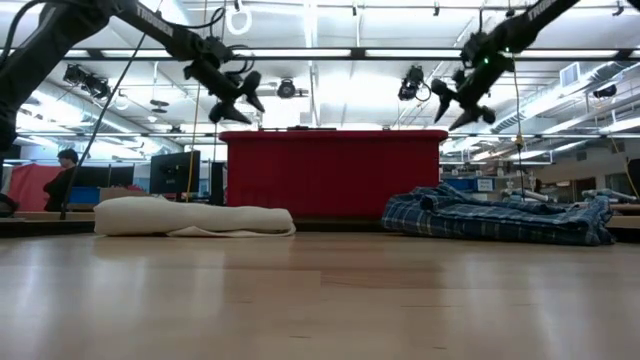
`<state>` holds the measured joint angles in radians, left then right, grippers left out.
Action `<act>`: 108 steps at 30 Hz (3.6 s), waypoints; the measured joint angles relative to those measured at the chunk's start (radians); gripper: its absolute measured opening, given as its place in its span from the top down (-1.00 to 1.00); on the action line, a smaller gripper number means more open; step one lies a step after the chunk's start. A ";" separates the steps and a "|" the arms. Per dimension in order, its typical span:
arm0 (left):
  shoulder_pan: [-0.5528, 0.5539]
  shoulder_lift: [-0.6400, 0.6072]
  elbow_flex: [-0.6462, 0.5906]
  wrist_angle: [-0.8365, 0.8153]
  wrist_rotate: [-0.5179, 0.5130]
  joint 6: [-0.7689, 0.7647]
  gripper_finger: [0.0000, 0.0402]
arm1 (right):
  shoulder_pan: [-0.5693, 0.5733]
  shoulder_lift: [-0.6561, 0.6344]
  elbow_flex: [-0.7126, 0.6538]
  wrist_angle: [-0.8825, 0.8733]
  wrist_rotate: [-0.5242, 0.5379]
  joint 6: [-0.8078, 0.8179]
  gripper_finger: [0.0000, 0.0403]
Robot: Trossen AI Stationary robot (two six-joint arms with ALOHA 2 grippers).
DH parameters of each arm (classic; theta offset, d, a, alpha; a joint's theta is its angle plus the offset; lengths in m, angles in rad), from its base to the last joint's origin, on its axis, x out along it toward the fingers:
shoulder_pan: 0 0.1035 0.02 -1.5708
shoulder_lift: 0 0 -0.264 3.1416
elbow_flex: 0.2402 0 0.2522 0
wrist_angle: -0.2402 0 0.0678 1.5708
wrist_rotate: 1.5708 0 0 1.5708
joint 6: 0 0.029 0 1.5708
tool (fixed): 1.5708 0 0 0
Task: Fold laundry
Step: Move the red bin to the top center of the table, then fold the gray shorts
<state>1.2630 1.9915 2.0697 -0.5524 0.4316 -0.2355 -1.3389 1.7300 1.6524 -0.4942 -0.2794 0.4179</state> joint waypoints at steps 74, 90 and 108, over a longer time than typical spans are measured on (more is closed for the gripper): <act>-0.003 -0.133 0.040 -0.546 -0.402 0.164 0.13 | 0.082 0.040 -0.004 -0.188 -0.239 -0.161 0.45; -0.219 0.006 0.048 0.038 -0.152 0.409 0.13 | 0.082 0.012 0.000 0.068 -0.174 -0.059 -0.67; -0.211 0.261 0.053 -0.247 -0.327 0.429 0.13 | 0.088 -0.003 0.000 0.059 -0.189 -0.081 -0.52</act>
<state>1.0523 2.2529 2.1227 -0.7992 0.1043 0.1940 -1.2511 1.7275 1.6524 -0.4351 -0.4684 0.3367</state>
